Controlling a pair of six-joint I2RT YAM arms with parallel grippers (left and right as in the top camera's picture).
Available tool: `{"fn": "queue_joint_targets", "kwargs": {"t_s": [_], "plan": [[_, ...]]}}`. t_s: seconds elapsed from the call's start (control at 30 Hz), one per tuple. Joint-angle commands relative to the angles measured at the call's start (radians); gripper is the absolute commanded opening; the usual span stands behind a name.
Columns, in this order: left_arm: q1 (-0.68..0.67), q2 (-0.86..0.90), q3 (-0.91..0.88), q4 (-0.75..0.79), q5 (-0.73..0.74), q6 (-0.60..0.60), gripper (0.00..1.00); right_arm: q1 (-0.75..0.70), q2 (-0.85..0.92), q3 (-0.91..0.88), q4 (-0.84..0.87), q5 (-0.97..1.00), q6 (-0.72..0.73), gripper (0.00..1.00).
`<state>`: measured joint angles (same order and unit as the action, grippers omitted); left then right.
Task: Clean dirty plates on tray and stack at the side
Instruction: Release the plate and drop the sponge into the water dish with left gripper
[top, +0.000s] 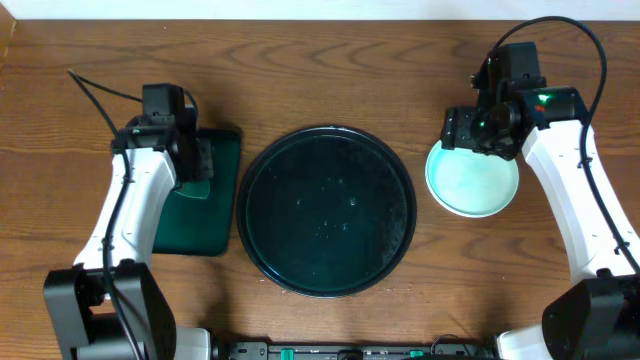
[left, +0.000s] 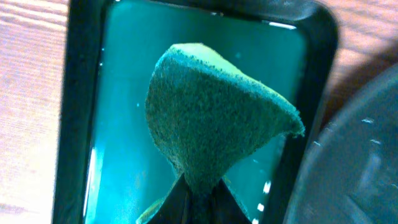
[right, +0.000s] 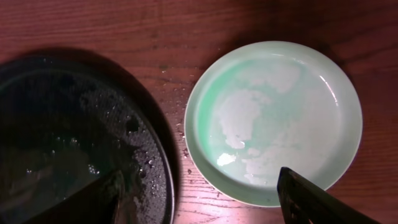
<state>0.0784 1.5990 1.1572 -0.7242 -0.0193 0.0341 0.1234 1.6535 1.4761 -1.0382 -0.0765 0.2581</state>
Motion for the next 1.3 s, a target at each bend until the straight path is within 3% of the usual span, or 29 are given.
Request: {"fn": "queue_joint_targets", "kwargs": {"t_s": [0.0, 0.13, 0.2, 0.3, 0.63, 0.7, 0.77, 0.83, 1.27], "plan": [[0.006, 0.048, -0.069, 0.079, -0.046, 0.043, 0.07, 0.01, -0.015, 0.014, -0.006, -0.003, -0.013, 0.77], [0.006, 0.11, -0.08, 0.114, -0.046, 0.043, 0.17, 0.01, -0.015, 0.014, -0.009, -0.003, -0.013, 0.77], [0.006, 0.132, -0.08, 0.118, -0.046, 0.043, 0.36, 0.01, -0.015, 0.014, -0.01, -0.003, -0.013, 0.77], [0.006, 0.117, -0.065, 0.103, -0.051, 0.01, 0.78, 0.01, -0.015, 0.014, -0.015, -0.003, -0.013, 0.77], [0.006, -0.256, 0.013, -0.031, -0.068, -0.092, 0.78, 0.009, -0.05, 0.027, -0.014, 0.039, -0.039, 0.76], [0.006, -0.319, 0.013, -0.031, -0.068, -0.092, 0.78, 0.009, -0.088, 0.044, -0.014, 0.056, -0.04, 0.81], [0.006, -0.373, 0.013, -0.031, -0.068, -0.092, 0.78, 0.009, -0.139, 0.068, -0.014, 0.077, -0.04, 0.99], [0.006, -0.42, 0.013, -0.031, -0.068, -0.092, 0.79, 0.009, -0.22, 0.103, -0.02, 0.08, -0.058, 0.99], [0.006, -0.456, 0.013, -0.031, -0.068, -0.092, 0.79, 0.008, -0.684, 0.129, -0.004, 0.087, -0.057, 0.99]]}}
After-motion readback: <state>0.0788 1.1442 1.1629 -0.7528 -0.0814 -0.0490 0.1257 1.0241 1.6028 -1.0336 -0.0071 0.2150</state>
